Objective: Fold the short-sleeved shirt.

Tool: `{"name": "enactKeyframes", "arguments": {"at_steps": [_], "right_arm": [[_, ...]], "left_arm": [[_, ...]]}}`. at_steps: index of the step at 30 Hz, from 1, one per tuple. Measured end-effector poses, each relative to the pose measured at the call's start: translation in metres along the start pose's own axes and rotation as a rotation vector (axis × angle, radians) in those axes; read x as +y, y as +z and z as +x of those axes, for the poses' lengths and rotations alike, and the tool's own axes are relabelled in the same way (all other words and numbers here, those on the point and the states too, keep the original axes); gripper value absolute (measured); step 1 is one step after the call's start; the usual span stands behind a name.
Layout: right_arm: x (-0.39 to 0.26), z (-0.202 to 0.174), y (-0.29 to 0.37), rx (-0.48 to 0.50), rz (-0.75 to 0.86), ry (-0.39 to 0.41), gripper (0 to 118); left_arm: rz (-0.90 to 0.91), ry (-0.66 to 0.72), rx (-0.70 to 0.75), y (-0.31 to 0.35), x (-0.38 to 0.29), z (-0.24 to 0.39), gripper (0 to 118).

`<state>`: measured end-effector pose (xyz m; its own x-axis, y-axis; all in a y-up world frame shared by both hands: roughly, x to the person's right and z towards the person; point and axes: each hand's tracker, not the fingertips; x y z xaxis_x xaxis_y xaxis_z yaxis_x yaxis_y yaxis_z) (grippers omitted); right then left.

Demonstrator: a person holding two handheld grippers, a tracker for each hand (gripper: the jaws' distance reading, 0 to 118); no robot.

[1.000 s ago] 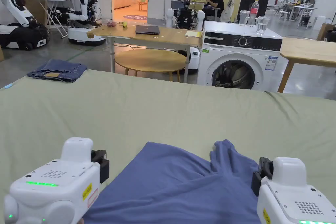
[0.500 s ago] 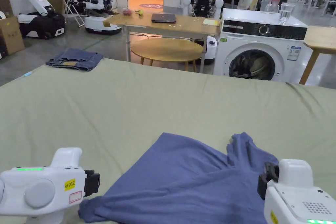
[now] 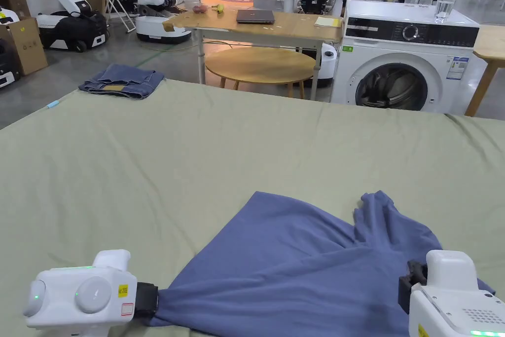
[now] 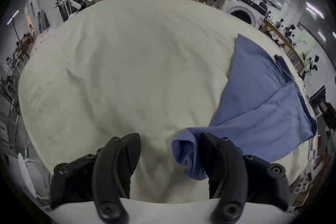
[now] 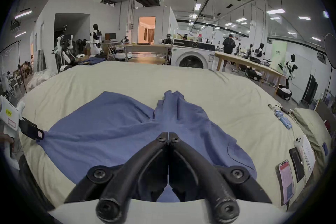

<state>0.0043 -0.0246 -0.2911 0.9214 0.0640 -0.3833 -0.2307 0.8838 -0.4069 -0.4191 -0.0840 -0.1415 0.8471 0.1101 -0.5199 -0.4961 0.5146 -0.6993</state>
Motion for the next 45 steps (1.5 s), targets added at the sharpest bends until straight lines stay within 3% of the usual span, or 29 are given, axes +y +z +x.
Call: {"name": "enactKeyframes", "arguments": {"at_steps": [2, 4, 8, 10, 11, 12, 14, 15, 17, 21, 25, 26, 28, 29, 35, 41, 45], "right_arm": [[-0.003, 0.003, -0.002, -0.002, -0.010, -0.009, 0], [-0.003, 0.006, -0.005, -0.001, -0.015, -0.020, 0], [0.008, 0.014, -0.015, -0.014, -0.032, -0.030, 0], [0.021, 0.023, -0.024, -0.025, -0.052, -0.018, 0], [0.029, 0.030, -0.031, -0.028, -0.054, -0.016, 6], [0.038, 0.037, -0.041, -0.032, -0.062, -0.009, 21], [0.057, 0.053, -0.067, -0.038, -0.134, 0.022, 60], [0.066, 0.061, -0.084, -0.041, -0.152, 0.024, 64], [0.080, 0.074, -0.113, -0.062, -0.208, 0.031, 64], [0.094, 0.094, -0.182, -0.010, -0.361, 0.063, 64], [0.086, 0.104, -0.225, 0.022, -0.519, 0.008, 64], [0.084, 0.106, -0.234, 0.030, -0.543, -0.007, 54], [0.079, 0.109, -0.245, 0.044, -0.559, -0.010, 22], [0.075, 0.111, -0.250, 0.057, -0.576, 0.000, 16], [0.075, 0.107, -0.243, 0.086, -0.549, 0.032, 2], [0.099, 0.120, -0.203, 0.073, -0.368, -0.041, 1], [0.130, 0.127, -0.160, 0.056, -0.249, -0.034, 1]], "left_arm": [[0.005, -0.088, 0.044, 0.002, -0.002, 0.011, 61], [0.014, -0.125, 0.037, 0.002, -0.003, 0.019, 46], [0.011, -0.132, -0.009, 0.004, -0.003, 0.022, 0], [0.013, -0.121, -0.021, 0.007, -0.003, 0.018, 0], [0.017, -0.109, -0.035, 0.008, -0.003, 0.014, 0], [0.018, -0.090, -0.050, 0.008, -0.002, 0.012, 0], [0.012, -0.084, -0.063, 0.008, -0.001, 0.009, 0], [0.012, -0.075, -0.069, 0.007, 0.000, 0.007, 0], [0.010, -0.060, -0.076, 0.004, -0.001, 0.006, 0], [0.016, -0.068, -0.067, 0.006, -0.002, 0.010, 0], [0.011, -0.071, -0.060, 0.008, 0.001, 0.012, 0], [0.011, -0.067, -0.061, 0.006, 0.002, 0.011, 0], [0.010, -0.064, -0.061, 0.007, 0.002, 0.011, 0], [0.010, -0.068, -0.059, 0.007, 0.002, 0.012, 0], [0.014, -0.069, -0.056, 0.010, 0.004, 0.013, 0], [0.103, -0.045, -0.107, 0.035, 0.021, 0.011, 0], [0.203, -0.067, -0.176, 0.068, 0.058, 0.016, 0]]}}
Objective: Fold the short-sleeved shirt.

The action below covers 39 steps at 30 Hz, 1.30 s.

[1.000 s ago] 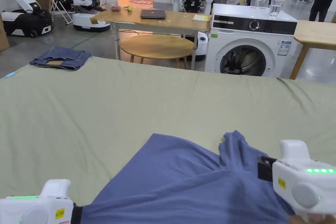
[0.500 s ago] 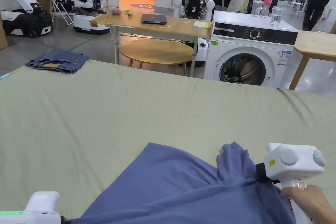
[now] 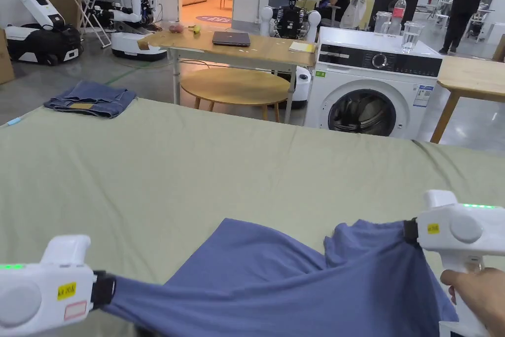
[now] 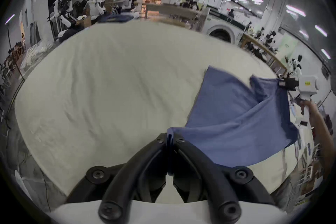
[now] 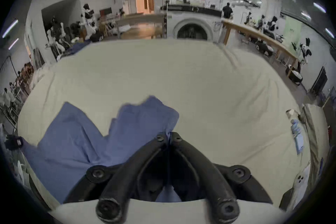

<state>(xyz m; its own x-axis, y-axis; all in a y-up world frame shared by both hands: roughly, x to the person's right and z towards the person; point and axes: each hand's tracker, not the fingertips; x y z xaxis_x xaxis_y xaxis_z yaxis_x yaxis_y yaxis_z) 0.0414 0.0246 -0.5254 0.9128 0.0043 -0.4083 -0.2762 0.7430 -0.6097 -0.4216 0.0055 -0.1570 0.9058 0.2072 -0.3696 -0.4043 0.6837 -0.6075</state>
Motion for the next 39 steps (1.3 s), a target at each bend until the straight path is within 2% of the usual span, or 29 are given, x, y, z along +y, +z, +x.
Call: {"name": "enactKeyframes", "arguments": {"at_steps": [5, 10, 15, 20, 29, 33, 39], "right_arm": [[0.028, 0.013, 0.066, -0.062, 0.144, -0.019, 1], [0.067, 0.030, 0.128, -0.120, 0.276, -0.021, 1], [0.107, 0.034, 0.176, -0.150, 0.388, -0.042, 1], [0.152, 0.030, 0.205, -0.204, 0.473, -0.010, 1], [0.240, 0.025, 0.229, -0.266, 0.595, -0.025, 1], [0.269, 0.013, 0.234, -0.324, 0.648, 0.024, 1], [0.290, 0.006, 0.237, -0.331, 0.689, 0.028, 1]], "left_arm": [[0.150, -0.061, -0.021, 0.032, 0.076, 0.017, 0], [0.271, -0.185, -0.034, 0.066, 0.170, 0.045, 0], [0.349, -0.185, -0.031, 0.087, 0.247, 0.071, 0], [0.395, -0.226, 0.013, 0.098, 0.309, 0.092, 0], [0.479, -0.163, 0.031, 0.112, 0.394, 0.095, 0], [0.513, -0.185, 0.068, 0.115, 0.416, 0.099, 0], [0.530, -0.187, 0.101, 0.115, 0.428, 0.098, 0]]}}
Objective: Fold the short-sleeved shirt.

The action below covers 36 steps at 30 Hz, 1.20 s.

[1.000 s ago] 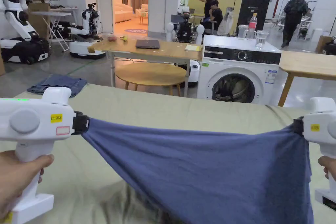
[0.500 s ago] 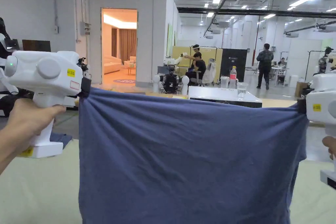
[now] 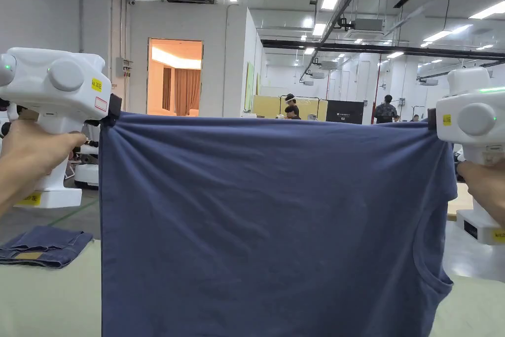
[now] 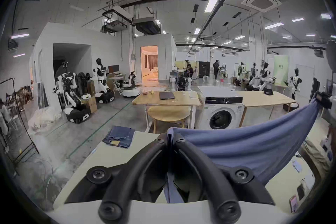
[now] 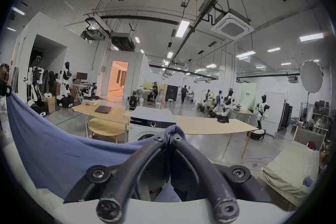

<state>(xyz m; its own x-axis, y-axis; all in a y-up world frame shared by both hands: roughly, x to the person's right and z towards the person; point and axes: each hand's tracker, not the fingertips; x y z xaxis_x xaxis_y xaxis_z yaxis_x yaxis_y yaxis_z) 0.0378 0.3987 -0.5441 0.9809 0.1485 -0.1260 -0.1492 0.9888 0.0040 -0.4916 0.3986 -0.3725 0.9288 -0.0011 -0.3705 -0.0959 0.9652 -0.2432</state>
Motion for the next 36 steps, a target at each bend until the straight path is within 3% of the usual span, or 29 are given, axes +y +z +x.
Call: {"name": "enactKeyframes", "arguments": {"at_steps": [6, 11, 16, 28, 36], "right_arm": [[-0.036, -0.002, 0.006, 0.014, -0.014, 0.017, 1], [-0.096, -0.005, 0.028, 0.026, -0.080, 0.078, 1], [-0.151, 0.002, 0.073, 0.038, -0.140, 0.090, 1], [-0.229, 0.031, 0.207, 0.065, -0.272, -0.002, 1], [-0.299, 0.028, 0.256, 0.108, -0.416, 0.032, 1]], "left_arm": [[-0.023, -0.021, -0.010, -0.003, -0.033, -0.004, 0], [-0.082, -0.023, -0.038, 0.002, -0.096, -0.006, 0], [-0.131, -0.012, -0.068, 0.028, -0.160, -0.009, 0], [-0.143, 0.024, -0.113, 0.145, -0.265, -0.009, 0], [-0.227, 0.104, -0.126, 0.191, -0.353, -0.019, 0]]}}
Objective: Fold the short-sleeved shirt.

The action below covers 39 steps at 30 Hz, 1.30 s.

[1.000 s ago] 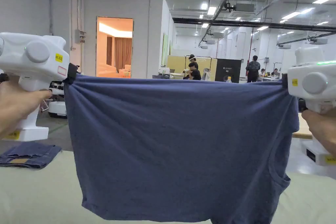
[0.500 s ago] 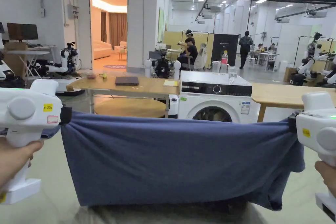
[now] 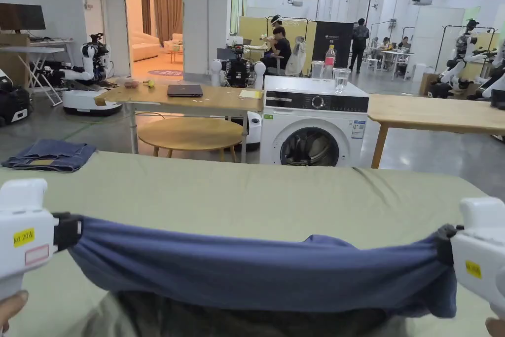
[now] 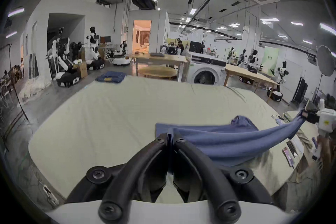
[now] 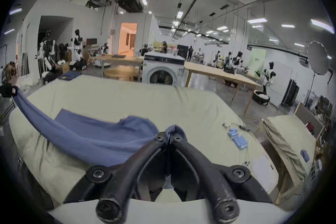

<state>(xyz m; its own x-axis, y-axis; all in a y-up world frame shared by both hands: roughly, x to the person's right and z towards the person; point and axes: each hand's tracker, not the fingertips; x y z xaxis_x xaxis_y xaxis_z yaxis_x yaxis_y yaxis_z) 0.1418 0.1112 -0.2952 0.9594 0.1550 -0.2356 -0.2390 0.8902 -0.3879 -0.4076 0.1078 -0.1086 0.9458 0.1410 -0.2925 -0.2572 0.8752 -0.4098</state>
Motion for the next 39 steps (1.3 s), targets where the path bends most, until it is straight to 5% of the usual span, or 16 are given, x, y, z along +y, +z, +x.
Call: {"name": "enactKeyframes", "arguments": {"at_steps": [12, 21, 25, 27, 28, 39], "right_arm": [[-0.142, -0.020, -0.011, 0.032, -0.326, 0.069, 1], [-0.182, -0.020, -0.030, 0.047, -0.442, 0.045, 1], [-0.174, -0.020, -0.028, 0.039, -0.434, 0.034, 14], [-0.166, -0.023, -0.023, 0.015, -0.404, 0.036, 49], [-0.160, -0.025, -0.020, 0.001, -0.372, 0.035, 56], [-0.095, -0.082, -0.006, 0.083, 0.024, -0.114, 54]], "left_arm": [[-0.339, -0.022, 0.044, -0.018, -0.140, -0.015, 0], [-0.497, -0.031, 0.061, -0.050, -0.184, -0.025, 0], [-0.508, -0.022, 0.060, -0.052, -0.175, -0.027, 4], [-0.512, -0.028, 0.077, -0.049, -0.172, -0.023, 28], [-0.500, -0.038, 0.099, -0.048, -0.168, -0.021, 32], [-0.042, -0.105, 0.033, -0.038, -0.107, 0.047, 36]]}}
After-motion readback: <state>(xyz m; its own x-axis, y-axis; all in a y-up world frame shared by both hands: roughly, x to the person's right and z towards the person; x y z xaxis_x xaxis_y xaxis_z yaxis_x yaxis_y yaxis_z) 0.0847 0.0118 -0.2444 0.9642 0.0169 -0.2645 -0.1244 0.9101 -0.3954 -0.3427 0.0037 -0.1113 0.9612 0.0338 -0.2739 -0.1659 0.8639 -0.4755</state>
